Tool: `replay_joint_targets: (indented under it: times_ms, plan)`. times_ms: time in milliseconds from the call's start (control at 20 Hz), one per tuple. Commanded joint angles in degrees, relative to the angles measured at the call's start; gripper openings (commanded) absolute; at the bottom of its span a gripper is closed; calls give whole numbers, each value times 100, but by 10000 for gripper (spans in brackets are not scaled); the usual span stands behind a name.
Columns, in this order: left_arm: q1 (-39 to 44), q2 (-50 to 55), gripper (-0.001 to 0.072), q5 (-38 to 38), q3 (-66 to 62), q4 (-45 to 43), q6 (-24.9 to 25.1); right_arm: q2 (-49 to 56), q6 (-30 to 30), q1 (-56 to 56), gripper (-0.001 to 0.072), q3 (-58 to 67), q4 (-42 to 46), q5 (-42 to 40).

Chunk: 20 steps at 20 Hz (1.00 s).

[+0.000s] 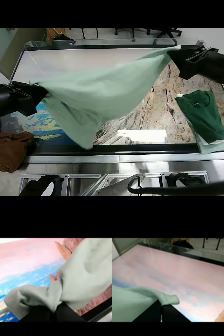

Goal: Fold the shirts.

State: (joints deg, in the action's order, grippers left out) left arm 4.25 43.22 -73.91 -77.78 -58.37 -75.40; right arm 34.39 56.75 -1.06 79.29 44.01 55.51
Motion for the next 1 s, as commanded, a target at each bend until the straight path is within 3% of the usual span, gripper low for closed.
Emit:
replay_joint_targets:
  times_ms: [0, 200, 350, 400, 450, 500, 650, 750, 950]
  plan:
    - [-11, 424, 16, 413, 638, -208, 109, 538, 74, 2, 12, -203, 356, 219]
    - [76, 2048, 16, 1926, 1355, -149, 446, 1862, 74, 2, 12, -732, 424, 33]
    - [129, 3665, 22, 2273, 1143, -151, 442, 2881, 302, 2, 12, -879, 649, -321]
    - [107, 4186, 268, 2020, 850, -157, 439, 3152, 398, 4, 12, -879, 758, -420]
    - [55, 4583, 641, 1659, 535, -153, 367, 3392, 498, 4, 12, -879, 892, -511]
    - [-50, 4922, 696, 1169, 184, -155, 160, 3565, 557, 4, 12, -879, 1008, -564]
    - [-435, 5296, 696, -378, -555, -151, -17, 3792, 1051, 61, 12, -879, 1661, -597]
    - [-658, 5066, 696, -907, -474, -151, -190, 3786, 1231, 63, 11, -879, 2081, -560]
    - [-984, 3729, 695, -1003, 1215, -160, -354, 3788, 1235, 66, 12, -879, 2138, -452]
